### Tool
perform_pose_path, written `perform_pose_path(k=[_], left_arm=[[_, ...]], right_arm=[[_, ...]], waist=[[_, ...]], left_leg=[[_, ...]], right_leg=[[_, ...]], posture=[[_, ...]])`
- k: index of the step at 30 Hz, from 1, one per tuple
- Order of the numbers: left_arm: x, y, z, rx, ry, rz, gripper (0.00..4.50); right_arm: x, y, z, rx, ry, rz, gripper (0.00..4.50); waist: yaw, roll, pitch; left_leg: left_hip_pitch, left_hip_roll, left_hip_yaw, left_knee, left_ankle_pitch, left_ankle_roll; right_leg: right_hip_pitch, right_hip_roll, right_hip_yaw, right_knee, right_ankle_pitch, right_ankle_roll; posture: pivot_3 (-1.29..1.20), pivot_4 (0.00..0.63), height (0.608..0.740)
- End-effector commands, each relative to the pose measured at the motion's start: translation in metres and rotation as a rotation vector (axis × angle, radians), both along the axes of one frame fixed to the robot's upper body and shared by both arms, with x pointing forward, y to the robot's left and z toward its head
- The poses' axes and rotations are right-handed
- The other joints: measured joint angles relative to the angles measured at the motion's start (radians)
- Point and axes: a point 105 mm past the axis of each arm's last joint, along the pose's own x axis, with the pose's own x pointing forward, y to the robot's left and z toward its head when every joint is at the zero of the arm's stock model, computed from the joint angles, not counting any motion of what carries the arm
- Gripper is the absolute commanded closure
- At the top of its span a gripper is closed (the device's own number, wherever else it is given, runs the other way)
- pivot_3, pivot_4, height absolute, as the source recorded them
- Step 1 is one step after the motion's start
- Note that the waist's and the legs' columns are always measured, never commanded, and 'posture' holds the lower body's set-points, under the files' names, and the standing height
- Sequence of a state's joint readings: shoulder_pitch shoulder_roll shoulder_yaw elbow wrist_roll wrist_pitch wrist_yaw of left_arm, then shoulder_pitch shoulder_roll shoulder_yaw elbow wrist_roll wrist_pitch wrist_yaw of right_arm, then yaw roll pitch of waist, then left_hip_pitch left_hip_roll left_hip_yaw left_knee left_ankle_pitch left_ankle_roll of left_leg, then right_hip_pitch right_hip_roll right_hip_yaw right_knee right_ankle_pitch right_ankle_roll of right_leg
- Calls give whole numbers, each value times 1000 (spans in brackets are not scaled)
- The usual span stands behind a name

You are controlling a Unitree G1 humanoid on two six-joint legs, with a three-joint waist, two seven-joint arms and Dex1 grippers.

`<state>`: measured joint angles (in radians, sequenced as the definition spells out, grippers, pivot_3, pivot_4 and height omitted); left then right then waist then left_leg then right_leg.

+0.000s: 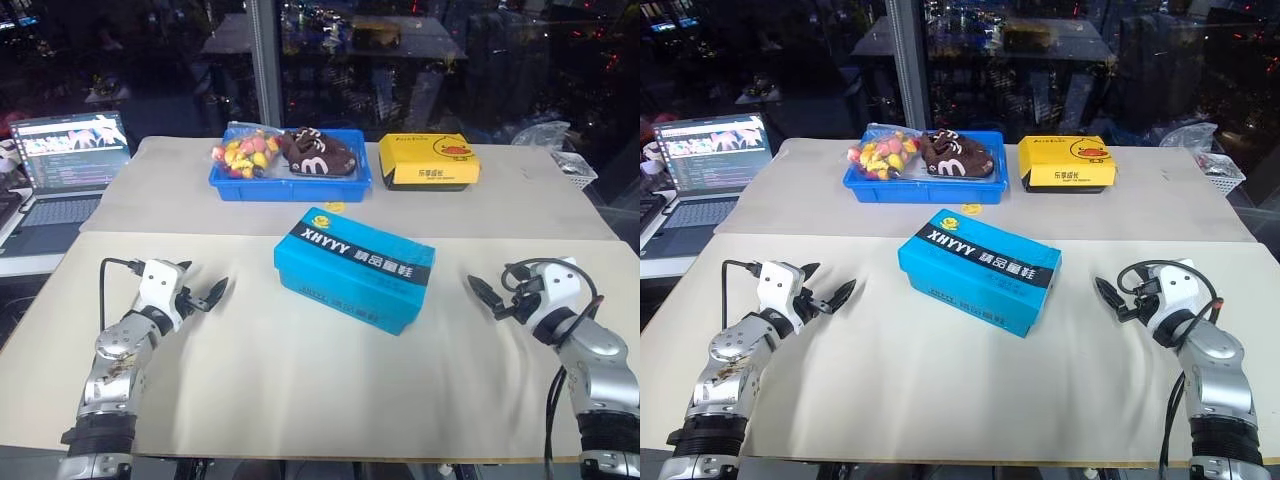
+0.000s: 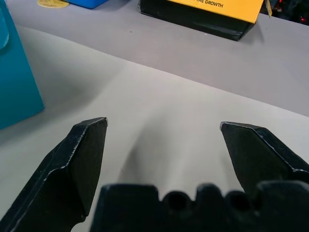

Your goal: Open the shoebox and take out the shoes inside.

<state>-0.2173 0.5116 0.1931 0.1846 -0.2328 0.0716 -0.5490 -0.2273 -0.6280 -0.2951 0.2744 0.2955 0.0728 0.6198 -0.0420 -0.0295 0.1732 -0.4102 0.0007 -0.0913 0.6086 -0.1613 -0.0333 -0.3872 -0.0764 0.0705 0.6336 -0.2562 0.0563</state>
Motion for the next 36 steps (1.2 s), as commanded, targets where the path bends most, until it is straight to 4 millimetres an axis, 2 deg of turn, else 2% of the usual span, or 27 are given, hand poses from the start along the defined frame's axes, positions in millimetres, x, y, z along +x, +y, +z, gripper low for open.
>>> perform_pose_path(k=[1, 6, 7, 11, 15, 18, 19, 20, 22, 26, 28, 30, 33, 36], left_arm=[[2, -4, 15, 11, -53, -24, 0], [11, -11, 30, 57, -93, -125, 0], [13, -15, 31, 62, -90, -150, 535], [35, -31, 35, 134, -118, -189, 1769], [58, -65, 46, 171, -171, -264, 3315], [67, -86, 44, 208, -176, -313, 4357], [69, -93, 42, 213, -176, -327, 4500], [72, -104, 39, 217, -167, -350, 4500], [75, -117, 35, 221, -156, -380, 4500], [70, -147, 29, 216, -136, -499, 4500], [59, -163, 26, 198, -108, -602, 4500], [51, -169, 25, 186, -90, -656, 4500], [32, -178, 28, 48, -7, -719, 4500], [-7, -184, 21, 8, 124, -794, 4500]], right_arm=[[-2, -3, 18, 5, -64, -20, 56], [-5, -7, 28, 16, -89, -59, 56], [-5, -8, 29, 18, -87, -74, 561], [-2, -8, 22, -1, -68, -119, 1740], [0, 12, 21, 26, -79, -94, 3282], [-1, 29, 20, 54, -78, -64, 4239], [-1, 37, 19, 73, -77, -45, 4493], [-2, 52, 17, 100, -64, 8, 4493], [-3, 70, 15, 129, -48, 71, 4493], [1, 90, 15, 156, -42, 124, 4493], [5, 102, 15, 165, -28, 177, 4493], [7, 112, 15, 172, -17, 214, 4493], [1, 148, 8, 159, 57, 391, 4493], [-13, 193, 2, 140, 127, 588, 4493]], waist=[[0, 0, 0], [3, 0, 0], [3, 0, 0], [6, 0, 0], [10, 0, 0], [7, 0, 0], [4, 0, 0], [1, 0, 0], [-2, 0, 0], [-1, 0, 0], [0, 0, 0], [-2, 0, 0], [-3, 0, 0], [-13, 0, 0]], left_leg=[[0, 0, 0, 0, 0, 0], [0, 0, 0, 0, 0, 0], [0, 0, 0, 0, 0, 0], [0, 0, 0, 0, 0, 0], [-1, -1, 0, 1, 0, 0], [-3, -1, 0, 1, 0, 0], [-3, -1, 0, 1, 0, 0], [-3, -1, 0, 1, 0, 0], [-3, -1, 0, 1, 0, 0], [-3, -1, 0, 2, 0, 0], [-3, -2, 0, 3, 0, 0], [-3, -2, 0, 3, 0, 0], [-3, -2, -1, 3, 0, 0], [-3, -1, -1, 3, 0, 0]], right_leg=[[0, 0, 0, 0, 0, 0], [0, 0, 0, 0, 0, 0], [0, 0, 0, 0, 0, 0], [0, 0, 0, 0, 0, 0], [0, 0, 0, 0, 0, 0], [-1, 0, 0, 0, 0, 1], [-1, 0, 0, 0, 0, 1], [-1, 0, 0, 0, 0, 1], [-1, 0, 0, 1, 0, 1], [-1, 0, 0, 2, 0, 3], [-1, 0, 0, 3, -2, 5], [-2, 0, 0, 5, -2, 5], [-3, 0, 0, 7, -2, 4], [-4, 0, 0, 9, -2, 3]], posture=[[0, 150, 740], [0, 150, 740], [0, 150, 740], [0, 150, 740], [0, 150, 740], [0, 150, 740], [0, 150, 740], [0, 150, 740], [0, 150, 740], [0, 150, 740], [0, 150, 740], [0, 150, 740], [0, 150, 740], [0, 150, 740]])
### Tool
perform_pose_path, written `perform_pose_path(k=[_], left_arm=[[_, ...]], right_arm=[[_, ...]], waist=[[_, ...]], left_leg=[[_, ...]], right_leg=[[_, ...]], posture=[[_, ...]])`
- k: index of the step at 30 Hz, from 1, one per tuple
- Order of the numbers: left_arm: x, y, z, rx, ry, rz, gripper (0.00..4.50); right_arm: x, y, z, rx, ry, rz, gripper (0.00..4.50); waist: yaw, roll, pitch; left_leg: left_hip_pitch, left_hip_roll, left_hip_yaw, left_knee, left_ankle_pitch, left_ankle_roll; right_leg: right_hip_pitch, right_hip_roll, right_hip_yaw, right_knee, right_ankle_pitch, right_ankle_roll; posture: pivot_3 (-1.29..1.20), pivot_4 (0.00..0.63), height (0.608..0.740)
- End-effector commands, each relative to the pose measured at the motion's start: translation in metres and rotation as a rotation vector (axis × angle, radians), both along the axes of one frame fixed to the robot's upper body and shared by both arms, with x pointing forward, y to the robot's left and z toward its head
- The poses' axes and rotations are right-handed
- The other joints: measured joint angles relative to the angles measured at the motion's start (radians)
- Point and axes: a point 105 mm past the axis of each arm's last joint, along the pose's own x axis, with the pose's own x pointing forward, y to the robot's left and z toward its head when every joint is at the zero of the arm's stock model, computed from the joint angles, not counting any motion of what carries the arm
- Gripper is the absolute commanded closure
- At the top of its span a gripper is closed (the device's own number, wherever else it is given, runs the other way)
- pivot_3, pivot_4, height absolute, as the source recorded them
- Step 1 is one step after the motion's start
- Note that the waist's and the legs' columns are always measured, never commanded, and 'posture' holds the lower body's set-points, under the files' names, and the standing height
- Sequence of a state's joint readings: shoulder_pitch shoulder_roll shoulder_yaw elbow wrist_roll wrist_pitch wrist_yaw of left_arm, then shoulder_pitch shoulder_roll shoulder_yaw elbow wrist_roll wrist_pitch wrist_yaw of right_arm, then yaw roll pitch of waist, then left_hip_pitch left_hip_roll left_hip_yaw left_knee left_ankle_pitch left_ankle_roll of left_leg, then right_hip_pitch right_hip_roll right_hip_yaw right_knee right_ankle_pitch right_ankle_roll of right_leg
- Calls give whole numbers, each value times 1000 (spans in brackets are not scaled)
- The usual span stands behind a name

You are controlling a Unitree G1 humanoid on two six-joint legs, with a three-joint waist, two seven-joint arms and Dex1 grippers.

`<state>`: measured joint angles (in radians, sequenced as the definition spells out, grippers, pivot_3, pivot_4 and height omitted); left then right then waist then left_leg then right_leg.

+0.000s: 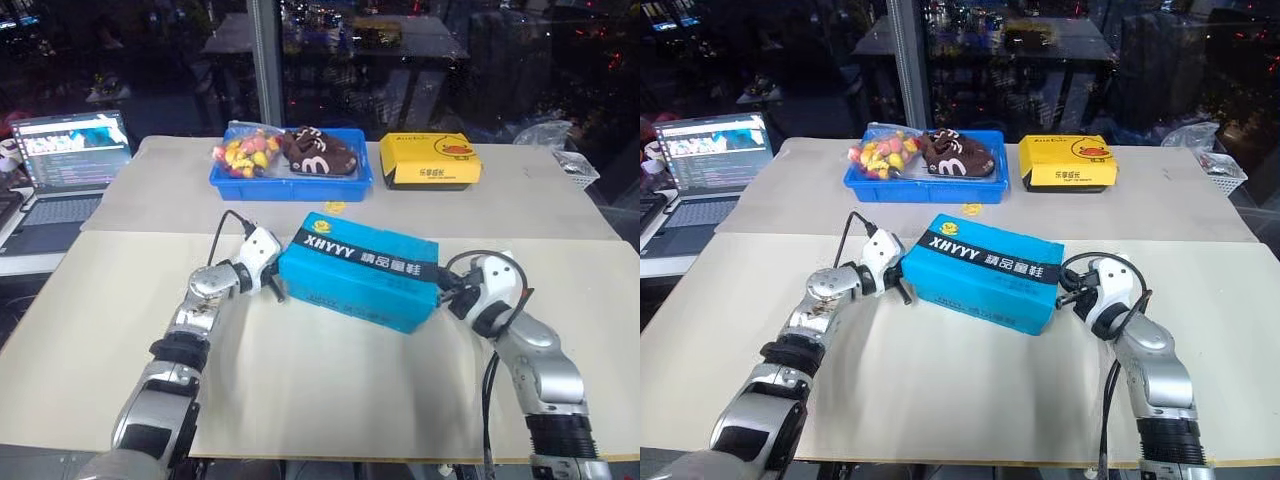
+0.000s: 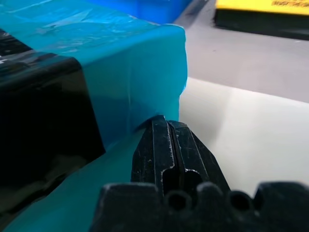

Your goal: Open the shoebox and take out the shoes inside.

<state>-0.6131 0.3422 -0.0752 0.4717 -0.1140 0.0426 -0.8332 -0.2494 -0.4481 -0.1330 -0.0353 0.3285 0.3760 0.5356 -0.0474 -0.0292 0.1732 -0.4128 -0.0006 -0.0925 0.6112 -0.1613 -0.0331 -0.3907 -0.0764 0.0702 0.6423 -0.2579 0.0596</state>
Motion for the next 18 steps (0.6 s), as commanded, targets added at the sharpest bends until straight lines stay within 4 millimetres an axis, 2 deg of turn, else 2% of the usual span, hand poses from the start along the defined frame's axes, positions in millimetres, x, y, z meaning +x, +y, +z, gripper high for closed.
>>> perform_pose_path(k=[1, 4, 5, 6, 14, 18], left_arm=[[-57, -44, 8, -36, 125, -228, 4500], [-76, -36, -5, -9, 217, -173, 4500], [-82, -30, -10, 18, 239, -153, 4500], [-86, -25, -13, 29, 258, -129, 4500], [-111, -10, -12, 14, 331, -44, 4500], [-118, -7, -15, 12, 359, -9, 4500]], right_arm=[[-23, 97, 4, 3, 27, 430, 4493], [-21, 116, 4, 15, 21, 483, 4493], [-19, 123, 4, 19, 13, 498, 4493], [-16, 129, 5, 26, 5, 507, 4493], [11, 162, 6, 18, -51, 562, 4493], [20, 170, 9, 2, -71, 596, 4493]], waist=[[-22, 0, 0], [-24, 1, -1], [-29, 1, -1], [-30, 1, -1], [-57, 4, -3], [-64, 5, -4]], left_leg=[[0, 1, 0, 0, 0, 0], [7, 2, 0, -2, 0, 0], [9, 2, 1, -2, 0, 0], [11, 4, 1, -2, 0, 0], [22, 19, 8, -4, 0, 0], [24, 20, 10, -6, 0, 0]], right_leg=[[-1, 1, 1, 0, 0, 0], [3, 1, 0, 4, -2, -2], [3, 1, 1, 4, -6, 4], [4, 3, 1, 5, -7, 3], [7, 17, 7, 6, -4, -7], [6, 21, 11, 8, -5, -9]], posture=[[0, 150, 740], [0, 150, 740], [0, 150, 740], [0, 150, 740], [0, 150, 740], [0, 150, 740]])
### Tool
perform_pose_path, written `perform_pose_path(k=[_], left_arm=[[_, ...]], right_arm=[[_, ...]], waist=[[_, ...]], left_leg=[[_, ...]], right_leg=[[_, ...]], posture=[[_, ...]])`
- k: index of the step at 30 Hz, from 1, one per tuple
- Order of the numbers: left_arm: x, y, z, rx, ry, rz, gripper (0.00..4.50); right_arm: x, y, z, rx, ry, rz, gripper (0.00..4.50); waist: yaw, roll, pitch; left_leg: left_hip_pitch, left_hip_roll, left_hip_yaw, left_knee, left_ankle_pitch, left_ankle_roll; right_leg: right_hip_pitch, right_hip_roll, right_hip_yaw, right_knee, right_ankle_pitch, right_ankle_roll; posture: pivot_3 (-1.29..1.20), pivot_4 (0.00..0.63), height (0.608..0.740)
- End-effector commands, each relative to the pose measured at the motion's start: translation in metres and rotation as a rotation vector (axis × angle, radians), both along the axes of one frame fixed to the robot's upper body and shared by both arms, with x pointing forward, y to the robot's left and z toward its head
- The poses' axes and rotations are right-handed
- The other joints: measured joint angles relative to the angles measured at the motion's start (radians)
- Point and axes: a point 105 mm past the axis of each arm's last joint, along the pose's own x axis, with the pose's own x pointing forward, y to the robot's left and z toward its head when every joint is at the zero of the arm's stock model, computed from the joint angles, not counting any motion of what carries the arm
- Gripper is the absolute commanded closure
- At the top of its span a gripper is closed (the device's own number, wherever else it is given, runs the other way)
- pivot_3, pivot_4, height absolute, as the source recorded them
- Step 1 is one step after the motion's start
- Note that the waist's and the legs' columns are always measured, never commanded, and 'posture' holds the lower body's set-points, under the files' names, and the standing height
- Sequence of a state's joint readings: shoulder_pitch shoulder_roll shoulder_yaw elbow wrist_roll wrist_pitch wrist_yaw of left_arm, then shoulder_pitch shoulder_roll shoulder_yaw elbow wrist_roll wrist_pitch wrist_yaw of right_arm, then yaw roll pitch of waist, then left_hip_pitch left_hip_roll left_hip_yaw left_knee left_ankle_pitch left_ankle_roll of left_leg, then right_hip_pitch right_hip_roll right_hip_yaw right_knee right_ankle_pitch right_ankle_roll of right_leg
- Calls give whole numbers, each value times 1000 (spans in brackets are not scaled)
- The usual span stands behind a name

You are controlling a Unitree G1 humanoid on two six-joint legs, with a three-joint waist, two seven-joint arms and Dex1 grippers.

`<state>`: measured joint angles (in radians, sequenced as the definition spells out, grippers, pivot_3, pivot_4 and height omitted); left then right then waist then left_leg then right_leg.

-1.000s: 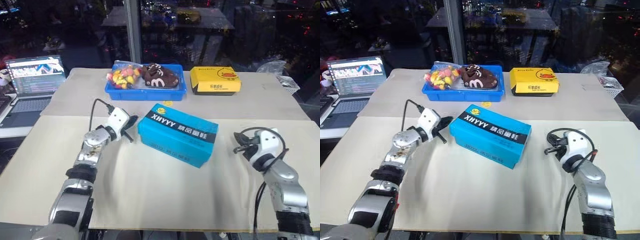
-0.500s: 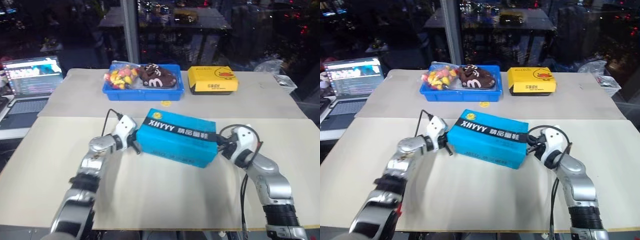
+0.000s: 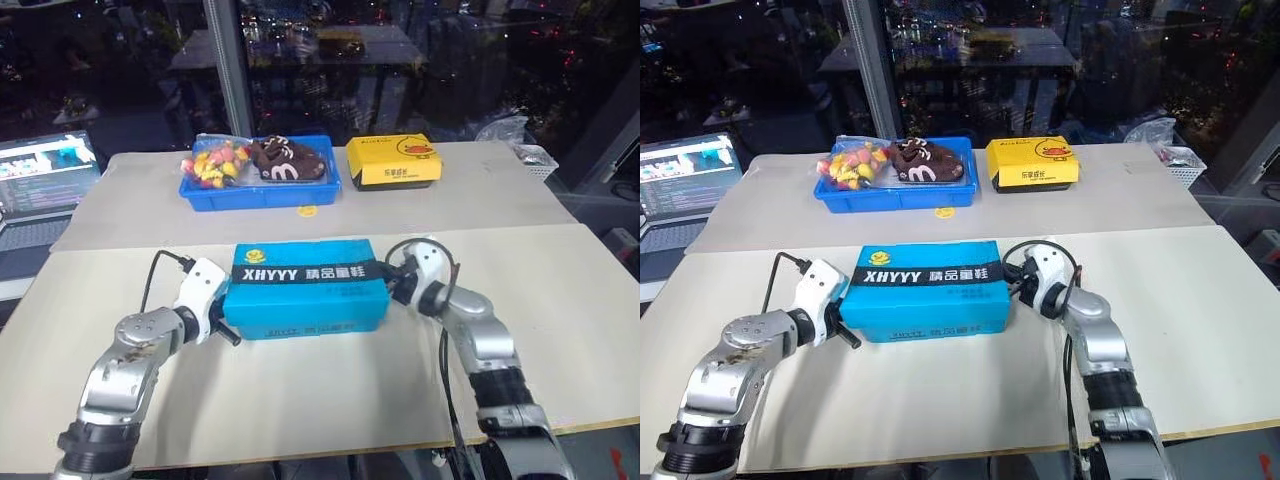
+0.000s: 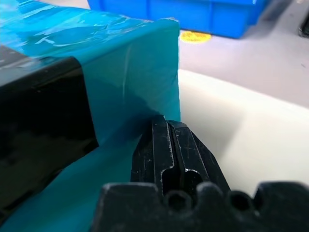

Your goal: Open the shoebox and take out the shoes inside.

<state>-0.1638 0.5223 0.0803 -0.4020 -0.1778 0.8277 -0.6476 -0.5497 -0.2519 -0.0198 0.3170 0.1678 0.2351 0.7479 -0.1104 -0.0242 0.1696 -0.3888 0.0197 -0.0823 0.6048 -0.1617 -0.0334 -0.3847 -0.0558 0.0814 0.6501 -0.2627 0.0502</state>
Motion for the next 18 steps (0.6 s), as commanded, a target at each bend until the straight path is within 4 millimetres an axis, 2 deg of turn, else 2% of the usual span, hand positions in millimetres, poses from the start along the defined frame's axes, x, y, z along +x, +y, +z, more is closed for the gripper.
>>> perform_pose_path(k=[1, 4, 5, 10, 12, 14, 16, 18], left_arm=[[-36, -73, -8, -159, 101, -317, 4500], [-34, -62, -7, -136, 88, -273, 4500], [-30, -53, -8, -111, 81, -245, 4500], [-16, 2, -3, 15, 53, -130, 4500], [-10, 33, 10, 67, 24, -76, 4500], [-6, 56, 20, 100, 3, -40, 4500], [-4, 65, 28, 103, -11, -42, 4500], [-5, 65, 36, 99, -24, -77, 4500]], right_arm=[[-17, 80, 7, -14, -61, 279, 4493], [-15, 78, 11, -14, -68, 287, 4493], [-16, 75, 11, -15, -66, 287, 4493], [-17, 50, 6, -63, -65, 265, 4493], [-14, 29, 1, -102, -52, 230, 4493], [-13, 11, 0, -145, -55, 207, 4493], [-11, -4, 4, -167, -62, 188, 4493], [-10, -18, 10, -201, -77, 172, 4493]], waist=[[-3, 0, 0], [-6, 0, 0], [-7, 0, 0], [-12, 0, 0], [-11, 0, 1], [-10, -1, 2], [-7, -1, 5], [2, -1, 6]], left_leg=[[0, 0, 0, 0, 0, 0], [0, 0, 1, 0, 0, 0], [0, 0, 2, 0, 0, 0], [-1, 0, 3, -1, 0, 0], [-1, 0, 3, -1, 0, 0], [-3, 0, 3, -1, 0, 0], [-5, 0, 3, -1, 0, 0], [-9, -1, 3, 0, 0, 0]], right_leg=[[0, 0, 1, 0, 0, 0], [0, 0, 3, 0, 0, 0], [-1, 0, 4, 0, 0, 0], [-3, 1, 5, 0, 0, 0], [-4, 1, 5, 0, 0, 0], [-5, 1, 5, 0, 0, 0], [-7, 1, 5, -1, 0, 0], [-10, 0, 5, -1, 0, 0]], posture=[[0, 150, 740], [0, 150, 740], [0, 150, 740], [0, 150, 740], [0, 150, 740], [0, 150, 740], [0, 150, 740], [0, 150, 740]])
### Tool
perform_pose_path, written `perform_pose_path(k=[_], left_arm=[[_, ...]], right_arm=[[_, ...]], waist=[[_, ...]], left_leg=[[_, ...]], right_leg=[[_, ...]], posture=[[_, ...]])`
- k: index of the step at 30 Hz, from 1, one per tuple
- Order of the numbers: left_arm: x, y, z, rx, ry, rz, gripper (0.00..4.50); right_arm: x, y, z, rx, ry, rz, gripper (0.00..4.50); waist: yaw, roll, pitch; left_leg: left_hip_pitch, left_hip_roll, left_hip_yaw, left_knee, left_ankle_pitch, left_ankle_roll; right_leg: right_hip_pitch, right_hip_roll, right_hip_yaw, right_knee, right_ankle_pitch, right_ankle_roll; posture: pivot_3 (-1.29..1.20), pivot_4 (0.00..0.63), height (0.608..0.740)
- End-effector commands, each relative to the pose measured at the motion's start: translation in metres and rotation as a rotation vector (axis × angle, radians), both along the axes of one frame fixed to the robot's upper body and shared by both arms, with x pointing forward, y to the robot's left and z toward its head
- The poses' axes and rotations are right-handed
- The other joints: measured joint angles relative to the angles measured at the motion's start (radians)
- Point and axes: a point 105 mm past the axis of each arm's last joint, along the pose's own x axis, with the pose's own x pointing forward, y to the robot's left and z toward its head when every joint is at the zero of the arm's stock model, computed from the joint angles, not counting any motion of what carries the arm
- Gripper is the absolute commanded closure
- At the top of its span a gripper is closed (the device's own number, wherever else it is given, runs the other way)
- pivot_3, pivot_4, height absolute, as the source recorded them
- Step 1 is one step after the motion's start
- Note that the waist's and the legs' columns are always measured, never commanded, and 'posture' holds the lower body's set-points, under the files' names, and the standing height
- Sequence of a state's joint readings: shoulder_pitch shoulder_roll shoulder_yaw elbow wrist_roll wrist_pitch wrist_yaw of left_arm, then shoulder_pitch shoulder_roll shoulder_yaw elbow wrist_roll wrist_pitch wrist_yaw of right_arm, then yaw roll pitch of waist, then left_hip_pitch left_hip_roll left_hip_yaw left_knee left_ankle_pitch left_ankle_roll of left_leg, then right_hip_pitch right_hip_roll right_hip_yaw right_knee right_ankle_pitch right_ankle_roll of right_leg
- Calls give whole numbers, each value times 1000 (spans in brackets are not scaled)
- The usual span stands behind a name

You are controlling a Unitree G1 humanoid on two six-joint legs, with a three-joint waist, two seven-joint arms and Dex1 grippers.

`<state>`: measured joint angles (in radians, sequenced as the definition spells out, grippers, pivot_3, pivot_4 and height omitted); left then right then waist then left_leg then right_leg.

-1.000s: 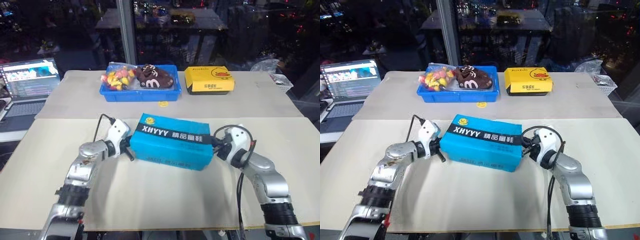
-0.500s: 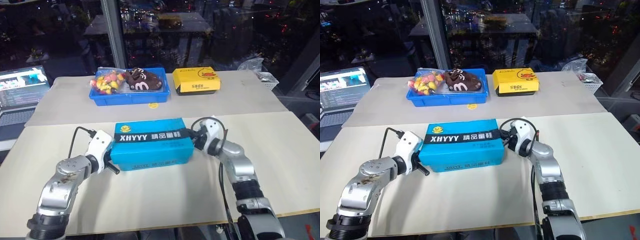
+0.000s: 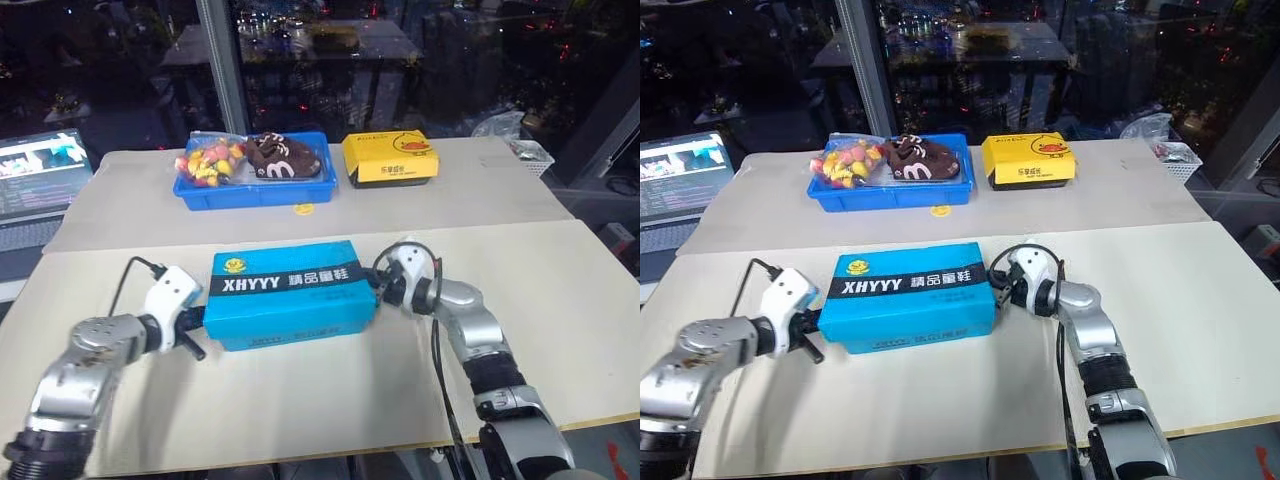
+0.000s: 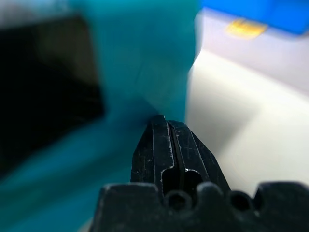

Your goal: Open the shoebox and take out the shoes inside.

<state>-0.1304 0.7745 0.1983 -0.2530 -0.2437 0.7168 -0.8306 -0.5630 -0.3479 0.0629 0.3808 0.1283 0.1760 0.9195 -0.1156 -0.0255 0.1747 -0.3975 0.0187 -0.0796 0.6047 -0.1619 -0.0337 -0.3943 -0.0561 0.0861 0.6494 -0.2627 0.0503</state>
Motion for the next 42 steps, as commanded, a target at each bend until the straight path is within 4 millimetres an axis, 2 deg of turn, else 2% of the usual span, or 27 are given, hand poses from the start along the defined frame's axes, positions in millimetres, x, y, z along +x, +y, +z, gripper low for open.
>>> perform_pose_path(k=[1, 4, 8, 12, 15, 18, 20, 22, 26, 31, 36, 39, 42], left_arm=[[2, -1, 28, -17, -73, -85, 4500], [1, -5, 41, -31, -93, -138, 3833], [-1, -5, 64, -55, -118, -187, 2324], [-7, 0, 91, -86, -124, -236, 990], [-9, 3, 112, -69, -132, -276, 81], [-8, -1, 132, -67, -150, -321, 81], [-5, -10, 147, -69, -178, -359, 81], [-3, -15, 153, -74, -182, -378, 81], [-19, -31, 176, -167, -148, -483, 81], [-24, -33, 180, -170, -145, -489, 81], [-27, -26, 177, -167, -122, -467, 81], [-28, -6, 166, -115, -76, -400, 81], [-35, 13, 164, -96, -46, -344, 81]], right_arm=[[3, -22, 28, -52, -112, -2, 4493], [7, -47, 39, -112, -140, -40, 4500], [3, -82, 63, -174, -159, -66, 4500], [-29, -89, 82, -199, -67, 55, 4500], [-59, -86, 80, -240, 56, 162, 4500], [-82, -79, 66, -274, 188, 241, 4500], [-92, -72, 46, -297, 270, 282, 4500], [-94, -68, 37, -299, 300, 291, 4500], [-98, -58, 16, -281, 338, 336, 4500], [-85, -46, 24, -150, 288, 326, 4500], [-90, -39, 41, -45, 305, 388, 4500], [-91, -30, 60, 11, 281, 423, 4500], [-96, -21, 78, 44, 271, 480, 4500]], waist=[[13, 0, 1], [28, 0, 2], [46, 0, 6], [49, 0, 14], [46, -1, 15], [48, -1, 16], [50, -1, 16], [48, -2, 16], [45, -3, 17], [46, -3, 17], [48, -3, 18], [45, -3, 18], [42, -2, 18]], left_leg=[[-4, 0, 0, 1, 0, 0], [-12, -1, 0, 3, 0, 0], [-13, -2, 0, 3, 0, 0], [-14, -1, 0, 3, 0, 0], [-15, -1, 0, 3, 0, 0], [-16, -1, 0, 3, 0, 0], [-16, -1, 0, 5, 0, 0], [-16, -1, 0, 6, 0, 0], [-17, -1, 1, 7, 0, 0], [-18, -1, 1, 6, 0, 0], [-18, -1, 1, 8, 0, 0], [-18, -1, 1, 7, 0, 0], [-17, 0, 1, 7, 0, 0]], right_leg=[[-3, 0, 0, 0, 1, 1], [-10, -1, 0, 0, 2, 2], [-10, -2, -1, -1, 2, 2], [-11, -2, -1, -1, 1, 2], [-11, -2, -1, -1, 1, 2], [-12, -2, -2, -2, 1, 3], [-11, -3, -2, -2, 1, 3], [-11, -2, -3, -2, 1, 3], [-12, -2, -3, -1, 2, 4], [-13, -2, -2, -1, 2, 4], [-12, -2, -3, -1, 2, 5], [-12, -2, -2, -1, 2, 5], [-13, -1, -2, 0, 2, 4]], posture=[[0, 150, 740], [0, 150, 740], [0, 150, 740], [0, 150, 740], [0, 150, 740], [0, 150, 740], [0, 150, 740], [0, 150, 740], [0, 150, 740], [0, 150, 740], [0, 150, 740], [0, 150, 740], [0, 150, 740]])
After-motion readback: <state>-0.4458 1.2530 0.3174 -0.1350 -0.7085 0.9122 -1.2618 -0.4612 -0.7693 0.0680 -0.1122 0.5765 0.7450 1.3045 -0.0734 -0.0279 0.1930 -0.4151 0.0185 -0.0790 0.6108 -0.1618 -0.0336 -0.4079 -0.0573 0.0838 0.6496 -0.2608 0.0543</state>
